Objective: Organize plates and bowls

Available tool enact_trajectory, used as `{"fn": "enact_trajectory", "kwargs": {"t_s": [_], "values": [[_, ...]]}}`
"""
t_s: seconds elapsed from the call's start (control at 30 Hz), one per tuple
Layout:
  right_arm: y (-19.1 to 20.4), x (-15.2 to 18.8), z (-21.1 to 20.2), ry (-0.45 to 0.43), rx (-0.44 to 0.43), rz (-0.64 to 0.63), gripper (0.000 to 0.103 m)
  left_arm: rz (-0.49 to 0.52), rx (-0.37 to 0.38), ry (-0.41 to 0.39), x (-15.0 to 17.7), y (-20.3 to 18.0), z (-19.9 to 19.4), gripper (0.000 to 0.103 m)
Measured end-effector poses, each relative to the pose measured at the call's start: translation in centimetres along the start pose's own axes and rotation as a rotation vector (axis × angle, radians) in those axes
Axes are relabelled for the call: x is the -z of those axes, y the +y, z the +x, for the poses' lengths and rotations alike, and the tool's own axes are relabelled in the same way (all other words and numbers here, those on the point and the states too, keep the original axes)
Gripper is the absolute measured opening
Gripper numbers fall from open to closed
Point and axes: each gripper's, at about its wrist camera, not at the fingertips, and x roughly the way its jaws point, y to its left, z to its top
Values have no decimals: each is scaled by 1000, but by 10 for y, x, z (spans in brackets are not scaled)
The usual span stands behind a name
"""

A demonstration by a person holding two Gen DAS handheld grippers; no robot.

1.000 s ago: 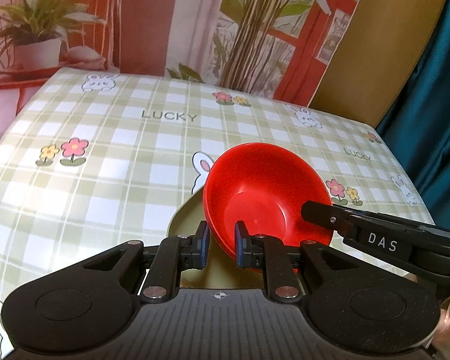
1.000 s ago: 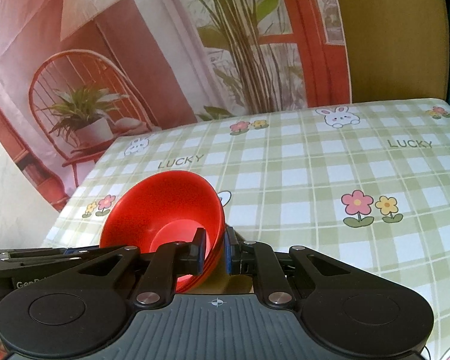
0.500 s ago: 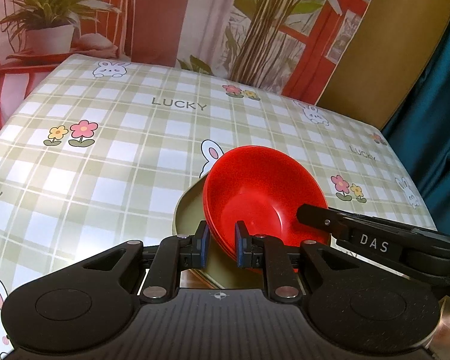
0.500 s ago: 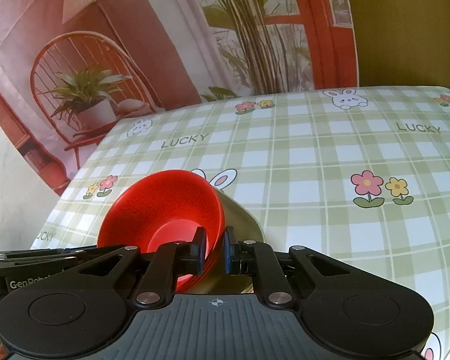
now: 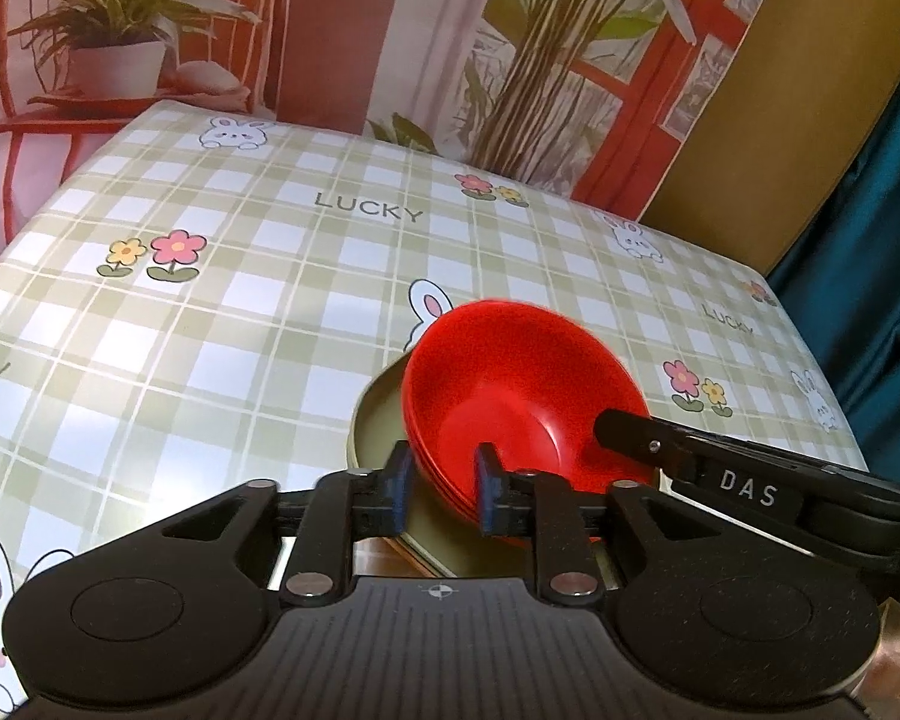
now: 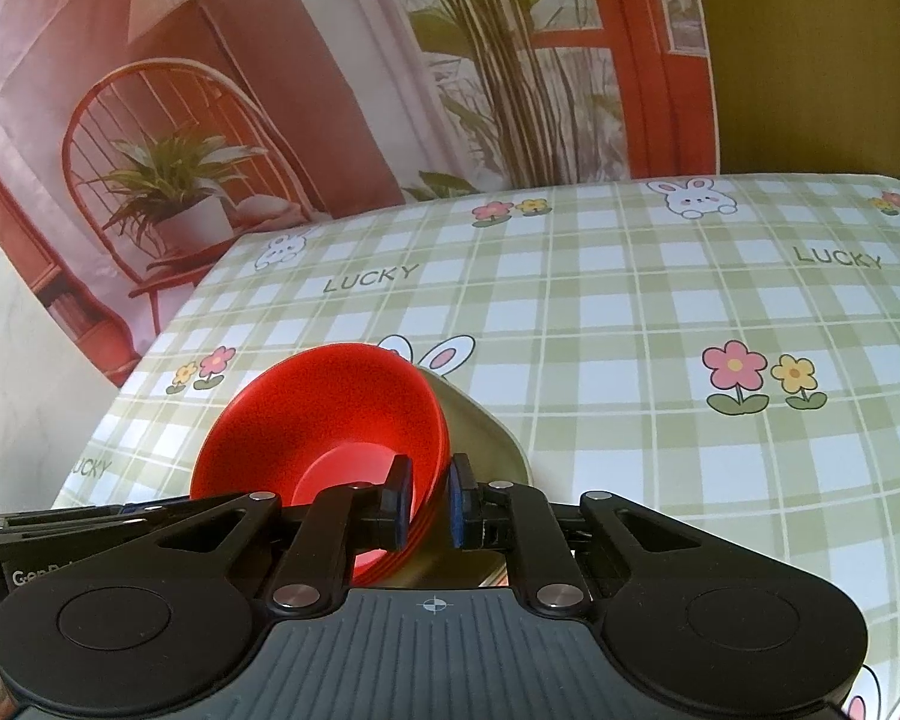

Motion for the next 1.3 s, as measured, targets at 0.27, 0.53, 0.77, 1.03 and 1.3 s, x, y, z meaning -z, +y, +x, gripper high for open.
{"fn": "enact_trajectory", "kwargs": {"t_s": [0.27, 0.53, 0.77, 1.03, 1.3], "values": [[1, 0, -4, -15, 10, -27, 20, 62, -35, -58, -1, -7, -12, 50], [3, 0, -17, -72, 36, -84, 27, 115, -85, -141, -6, -10, -28, 64], [0, -1, -24, -92, 49, -90, 47, 196, -126, -173, -5, -19, -35, 77], [4, -4, -44, -149, 74, -128, 85, 194, -128, -241, -10, -18, -57, 80], [12, -11, -81, -242, 93, -148, 103, 179, -141, -315, -15, -25, -86, 84]]}}
